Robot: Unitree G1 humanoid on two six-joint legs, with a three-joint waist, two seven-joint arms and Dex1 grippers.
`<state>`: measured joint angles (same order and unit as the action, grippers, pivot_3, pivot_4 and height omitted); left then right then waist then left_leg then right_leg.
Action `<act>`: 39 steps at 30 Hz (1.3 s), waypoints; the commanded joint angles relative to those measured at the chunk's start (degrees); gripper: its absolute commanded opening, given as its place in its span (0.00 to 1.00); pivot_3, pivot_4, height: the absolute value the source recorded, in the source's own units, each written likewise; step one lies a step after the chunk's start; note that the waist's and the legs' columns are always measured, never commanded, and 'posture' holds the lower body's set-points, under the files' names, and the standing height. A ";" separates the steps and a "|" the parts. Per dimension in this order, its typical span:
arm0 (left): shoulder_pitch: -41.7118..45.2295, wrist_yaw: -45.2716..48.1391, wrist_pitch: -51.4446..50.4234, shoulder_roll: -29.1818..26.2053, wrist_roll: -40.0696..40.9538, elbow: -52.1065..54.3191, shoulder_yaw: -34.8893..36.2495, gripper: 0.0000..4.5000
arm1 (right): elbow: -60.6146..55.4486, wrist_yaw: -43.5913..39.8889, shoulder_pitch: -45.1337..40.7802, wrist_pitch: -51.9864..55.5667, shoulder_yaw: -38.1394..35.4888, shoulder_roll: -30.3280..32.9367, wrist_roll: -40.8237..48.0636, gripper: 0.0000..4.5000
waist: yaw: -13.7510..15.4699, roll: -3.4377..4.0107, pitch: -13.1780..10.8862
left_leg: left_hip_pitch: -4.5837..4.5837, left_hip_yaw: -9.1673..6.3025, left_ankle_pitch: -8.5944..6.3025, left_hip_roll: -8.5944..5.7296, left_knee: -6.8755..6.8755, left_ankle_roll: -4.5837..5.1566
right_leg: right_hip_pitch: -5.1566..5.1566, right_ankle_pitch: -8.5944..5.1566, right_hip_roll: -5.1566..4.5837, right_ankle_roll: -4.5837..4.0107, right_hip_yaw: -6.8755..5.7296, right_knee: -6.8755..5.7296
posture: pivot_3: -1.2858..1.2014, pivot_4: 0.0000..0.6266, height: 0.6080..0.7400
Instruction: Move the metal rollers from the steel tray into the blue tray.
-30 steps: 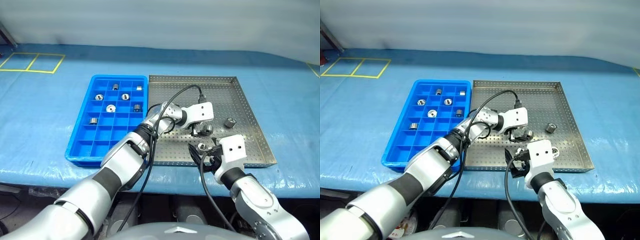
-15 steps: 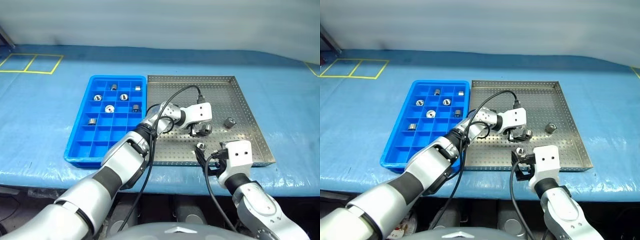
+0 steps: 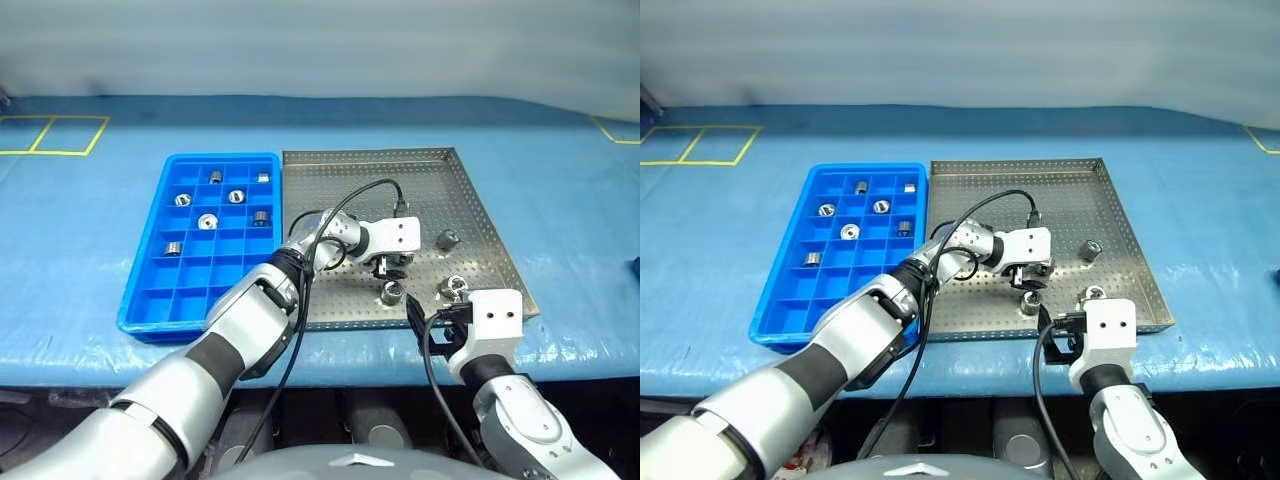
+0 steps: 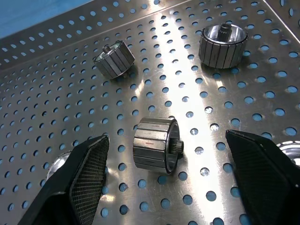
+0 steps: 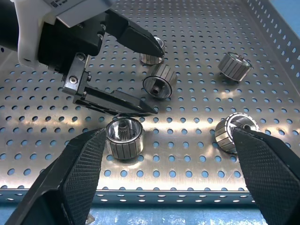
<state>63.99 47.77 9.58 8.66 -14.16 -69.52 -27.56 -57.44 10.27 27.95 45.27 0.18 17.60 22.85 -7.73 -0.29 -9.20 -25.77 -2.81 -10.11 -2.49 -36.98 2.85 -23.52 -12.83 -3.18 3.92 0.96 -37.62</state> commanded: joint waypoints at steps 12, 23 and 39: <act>2.41 -1.38 0.00 10.31 1.14 -0.24 2.64 0.28 | -2.56 0.57 -1.68 -0.07 0.02 0.88 0.58 1.00 | -0.10 0.00 0.00 | 0.00 0.01 0.00 0.00 0.00 0.00 | 0.00 0.01 -0.01 0.02 -0.01 -0.01 | 0.39 0.24 1.00; 2.47 2.11 -0.33 6.68 6.71 3.83 8.34 0.28 | -2.56 -0.64 -5.09 3.79 0.73 -0.40 0.30 1.00 | 0.18 0.00 0.00 | 0.00 0.01 0.01 0.00 -0.03 0.02 | 0.00 0.02 -0.01 0.04 -0.01 -0.05 | 0.41 0.24 1.00; -14.37 -15.88 -27.50 -11.59 16.65 59.77 24.62 0.28 | 4.77 -9.55 -21.52 9.79 5.62 0.28 0.98 1.00 | 2.84 0.05 0.01 | 0.24 -0.02 0.05 0.09 -0.03 0.02 | 0.08 0.04 0.22 0.02 0.07 -0.27 | 0.51 0.24 1.00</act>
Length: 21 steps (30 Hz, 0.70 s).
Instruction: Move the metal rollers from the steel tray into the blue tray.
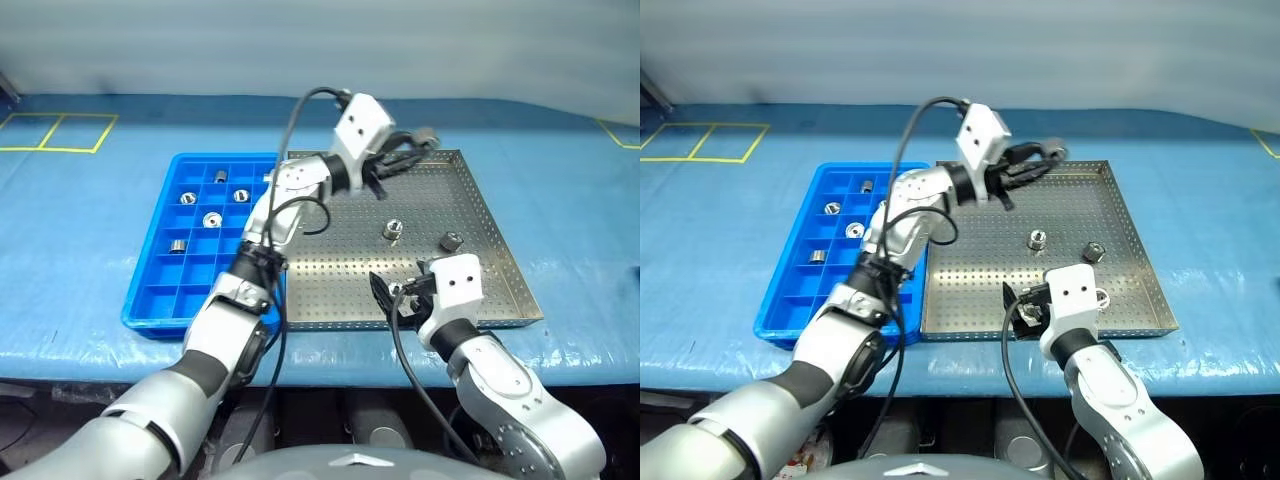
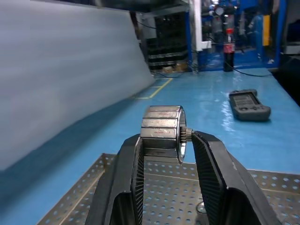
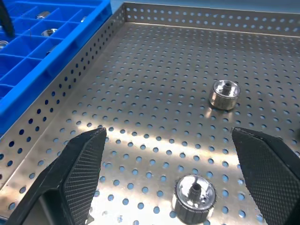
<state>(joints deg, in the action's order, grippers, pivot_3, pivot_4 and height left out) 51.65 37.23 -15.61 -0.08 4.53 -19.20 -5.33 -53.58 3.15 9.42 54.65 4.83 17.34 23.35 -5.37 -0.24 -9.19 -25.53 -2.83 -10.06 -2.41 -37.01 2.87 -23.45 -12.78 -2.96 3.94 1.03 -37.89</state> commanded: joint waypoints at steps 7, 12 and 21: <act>-15.74 -17.27 -13.45 -9.43 -6.36 30.92 6.44 0.28 | 7.07 -9.25 -12.44 1.06 5.58 2.75 0.39 1.00 | 5.04 -0.05 -0.03 | 0.01 -0.03 0.02 -0.05 0.02 -0.04 | 0.02 0.16 0.26 -0.29 0.01 0.11 | 0.56 0.24 1.00; -25.84 -22.04 -23.29 -10.87 -8.36 43.57 7.58 0.28 | 10.35 -13.48 -16.60 0.65 8.17 3.36 0.40 1.00 | 8.49 -0.08 -0.04 | 0.00 -0.22 -0.01 -0.08 -0.01 -0.08 | -0.10 0.14 0.26 -0.40 -0.17 0.22 | 0.61 0.24 1.00; -38.81 -31.18 -36.64 -7.28 -10.29 54.84 8.04 0.28 | 13.92 -18.96 -20.32 -0.29 11.82 4.07 -0.28 1.00 | 11.86 -0.10 -0.04 | 0.03 -0.28 -0.10 -0.07 0.00 -0.48 | -0.09 -0.01 -0.04 -0.78 -0.26 0.22 | 0.62 0.24 1.00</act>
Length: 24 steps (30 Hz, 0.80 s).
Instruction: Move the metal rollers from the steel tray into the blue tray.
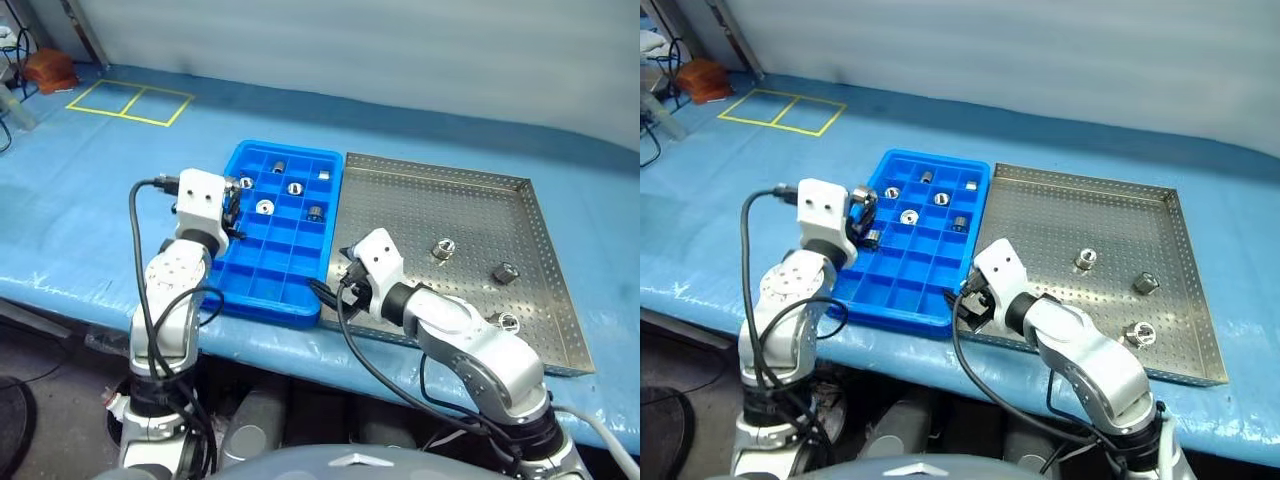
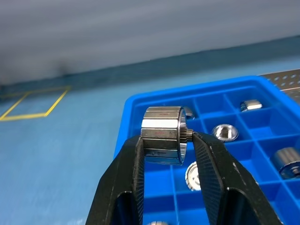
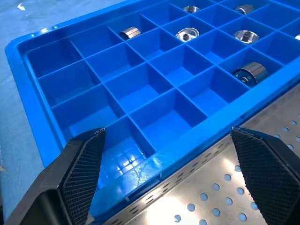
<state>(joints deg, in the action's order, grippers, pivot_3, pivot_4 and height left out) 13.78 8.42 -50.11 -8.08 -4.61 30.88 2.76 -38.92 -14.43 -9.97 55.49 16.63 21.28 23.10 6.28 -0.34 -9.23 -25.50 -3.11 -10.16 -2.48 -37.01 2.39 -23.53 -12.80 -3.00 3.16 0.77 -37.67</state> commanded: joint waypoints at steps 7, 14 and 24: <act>-6.18 -5.39 -6.88 2.76 -0.69 8.55 -1.33 0.28 | -0.55 -2.60 -0.79 -1.03 0.71 0.04 -0.51 1.00 | 1.48 -0.01 0.00 | -0.02 0.00 -0.01 0.00 0.09 -0.03 | -0.08 -0.11 -0.04 0.05 -0.01 0.02 | 0.65 0.24 1.00; -10.28 -7.25 -12.44 3.76 -0.82 13.45 -1.94 0.28 | -1.05 -2.27 0.68 -0.98 1.27 -1.04 -0.68 1.00 | 3.60 -0.03 -0.01 | -0.06 0.00 0.00 0.02 0.25 -0.07 | -0.17 -0.13 -0.06 -0.09 -0.03 0.04 | 0.65 0.24 1.00; -11.76 -8.10 -18.41 4.19 0.10 16.54 -1.57 0.28 | -1.54 -2.01 1.67 -0.72 2.06 -1.97 -0.70 1.00 | 5.65 -0.06 0.02 | -0.05 0.02 0.04 0.02 0.67 -0.16 | -0.23 -0.20 -0.08 0.00 -0.03 0.33 | 0.65 0.24 1.00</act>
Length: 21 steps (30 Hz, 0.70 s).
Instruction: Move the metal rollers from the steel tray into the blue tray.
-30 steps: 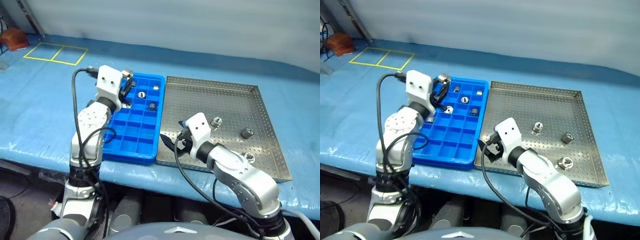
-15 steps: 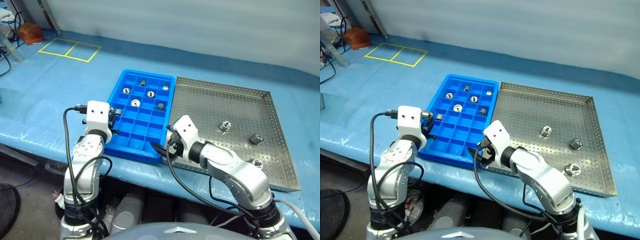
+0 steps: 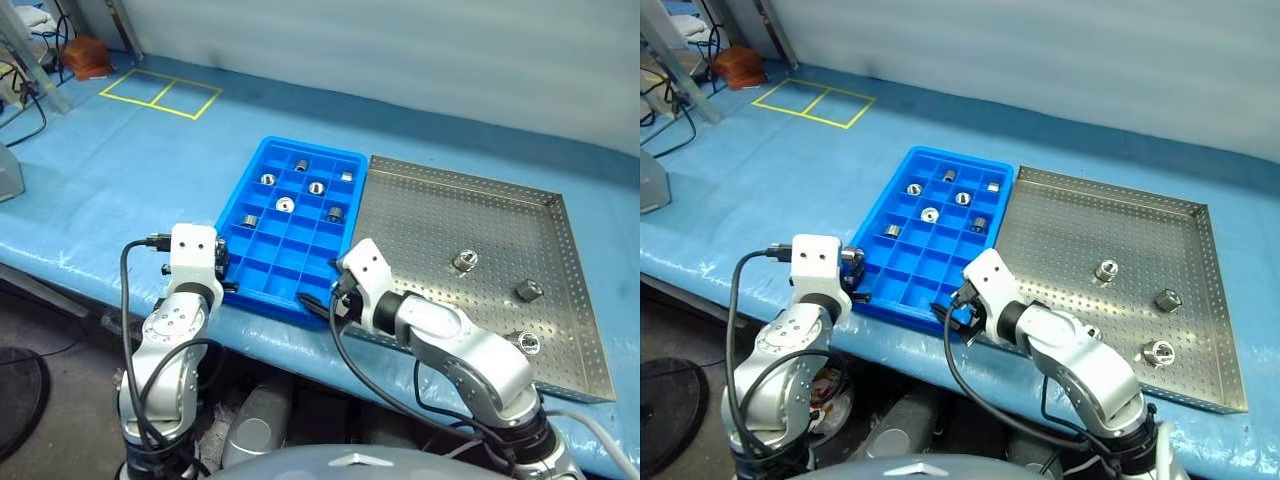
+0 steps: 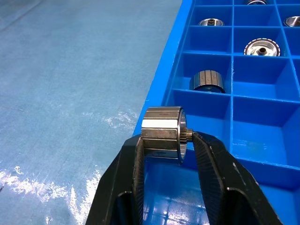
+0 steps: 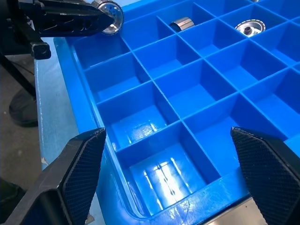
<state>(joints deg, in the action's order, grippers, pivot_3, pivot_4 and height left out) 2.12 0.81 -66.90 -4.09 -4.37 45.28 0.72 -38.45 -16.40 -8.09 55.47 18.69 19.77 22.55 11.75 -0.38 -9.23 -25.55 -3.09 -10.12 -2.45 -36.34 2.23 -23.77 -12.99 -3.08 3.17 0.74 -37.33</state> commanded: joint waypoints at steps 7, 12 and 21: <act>0.89 1.81 -7.59 -2.78 1.65 2.02 1.03 0.57 | -2.60 0.47 0.50 -0.30 -0.39 -0.56 -0.06 1.00 | 0.79 -0.03 0.05 | 0.00 0.00 0.04 0.01 0.44 -0.05 | 0.00 0.16 0.11 -0.27 -0.04 0.40 | 0.65 0.24 1.00; 2.14 4.12 -7.60 -8.55 1.73 0.05 0.18 0.95 | -3.89 1.42 1.74 0.34 -1.23 -0.81 0.19 1.00 | 0.86 -0.03 0.05 | 0.01 -0.02 0.04 0.04 0.44 -0.07 | 0.02 0.10 0.15 -0.19 -0.07 0.42 | 0.63 0.24 1.00; 13.59 6.80 9.67 -15.85 1.97 -12.62 -0.69 1.00 | -7.67 6.00 5.38 2.24 -6.50 -3.58 0.78 1.00 | 0.65 -0.04 0.05 | 0.01 -0.02 0.06 0.03 0.45 -0.12 | 0.02 0.07 0.04 -0.11 -0.08 0.45 | 0.60 0.24 1.00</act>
<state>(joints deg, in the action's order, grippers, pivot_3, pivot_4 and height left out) 13.72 7.33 -62.26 -19.53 -2.13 33.86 0.49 -42.98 -11.46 -2.95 57.67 14.37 16.80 22.88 12.41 -0.42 -9.18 -25.55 -3.11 -10.06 -2.42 -35.88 2.11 -23.76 -12.85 -3.04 2.94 0.67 -36.87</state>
